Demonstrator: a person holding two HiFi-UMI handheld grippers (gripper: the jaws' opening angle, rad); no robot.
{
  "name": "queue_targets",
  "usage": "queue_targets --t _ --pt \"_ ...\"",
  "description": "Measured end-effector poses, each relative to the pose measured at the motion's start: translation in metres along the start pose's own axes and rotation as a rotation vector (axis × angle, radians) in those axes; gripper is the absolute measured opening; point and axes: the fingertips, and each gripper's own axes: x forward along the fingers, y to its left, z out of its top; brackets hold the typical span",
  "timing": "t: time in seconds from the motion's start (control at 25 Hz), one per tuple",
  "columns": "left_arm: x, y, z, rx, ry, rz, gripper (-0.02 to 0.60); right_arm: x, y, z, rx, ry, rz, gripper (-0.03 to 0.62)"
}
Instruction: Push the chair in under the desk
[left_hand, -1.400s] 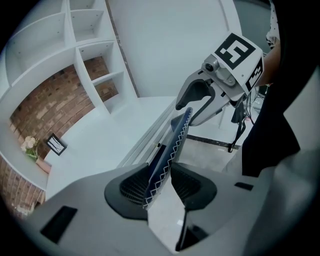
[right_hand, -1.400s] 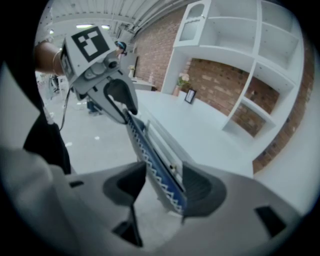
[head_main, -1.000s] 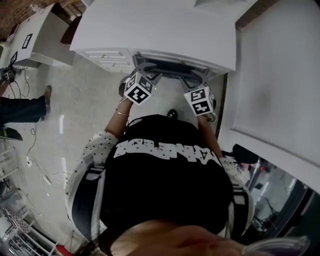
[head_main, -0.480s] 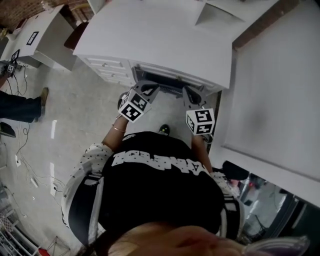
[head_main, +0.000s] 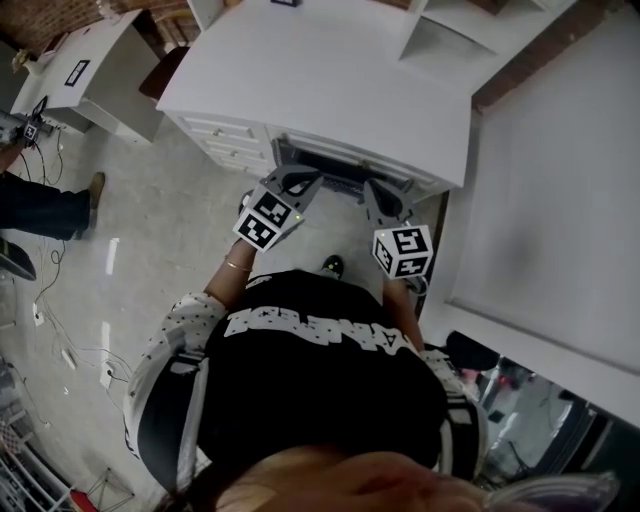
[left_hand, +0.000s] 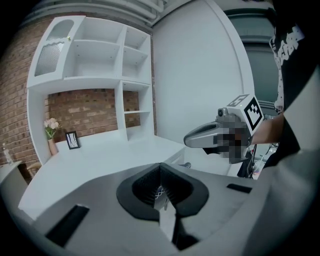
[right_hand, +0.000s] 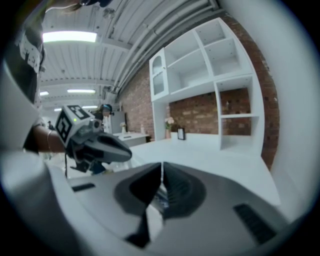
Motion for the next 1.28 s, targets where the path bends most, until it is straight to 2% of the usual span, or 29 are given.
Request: queue_targets --t 0.56,1.28 --pt "-0.009 0.005 -0.010 -0.002 0.023 0.034 0.035 0.009 0.012 0.002 -0.009 0.000 0.064 0.031" --pt "-0.022 0.004 -0.016 -0.011 0.029 0.047 0.035 0.009 0.026 0.001 0.004 0.002 0.091 0.031"
